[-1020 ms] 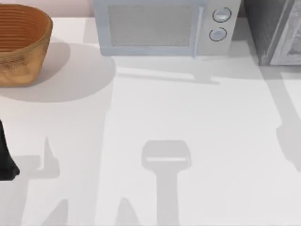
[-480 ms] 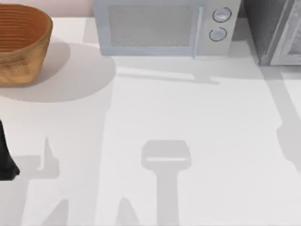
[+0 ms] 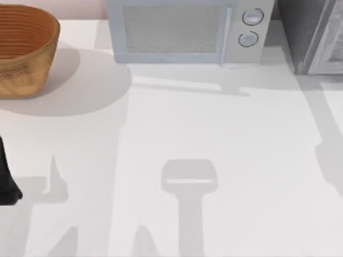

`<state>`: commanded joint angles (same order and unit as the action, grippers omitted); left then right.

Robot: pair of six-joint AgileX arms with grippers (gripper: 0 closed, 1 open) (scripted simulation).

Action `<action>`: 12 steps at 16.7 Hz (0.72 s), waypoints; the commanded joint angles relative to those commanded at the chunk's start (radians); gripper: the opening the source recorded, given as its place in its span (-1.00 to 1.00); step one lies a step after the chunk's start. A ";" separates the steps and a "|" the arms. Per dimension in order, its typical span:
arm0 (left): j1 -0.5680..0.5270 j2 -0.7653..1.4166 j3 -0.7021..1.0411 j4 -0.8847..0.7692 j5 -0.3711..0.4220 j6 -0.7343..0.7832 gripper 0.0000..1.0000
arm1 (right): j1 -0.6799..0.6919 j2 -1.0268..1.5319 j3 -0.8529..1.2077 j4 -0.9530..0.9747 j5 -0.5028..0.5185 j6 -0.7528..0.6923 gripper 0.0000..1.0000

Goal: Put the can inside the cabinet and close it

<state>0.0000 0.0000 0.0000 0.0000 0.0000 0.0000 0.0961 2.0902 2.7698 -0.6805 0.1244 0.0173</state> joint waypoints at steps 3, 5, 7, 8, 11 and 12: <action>0.000 0.000 0.000 0.000 0.000 0.000 1.00 | 0.000 0.000 0.000 0.000 0.000 0.000 1.00; 0.000 0.000 0.000 0.000 0.000 0.000 1.00 | 0.002 0.000 0.000 0.000 0.000 0.000 1.00; 0.000 0.000 0.000 0.000 0.000 0.000 1.00 | 0.002 -0.009 -0.010 0.005 -0.002 -0.001 1.00; 0.000 0.000 0.000 0.000 0.000 0.000 1.00 | 0.001 -0.028 -0.030 0.014 -0.006 -0.004 1.00; 0.000 0.000 0.000 0.000 0.000 0.000 1.00 | -0.005 -0.144 -0.154 0.068 -0.026 -0.017 1.00; 0.000 0.000 0.000 0.000 0.000 0.000 1.00 | -0.007 -0.202 -0.216 0.094 -0.035 -0.022 1.00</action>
<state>0.0000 0.0000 0.0000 0.0000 0.0000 0.0000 0.0889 1.8877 2.5542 -0.5869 0.0896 -0.0048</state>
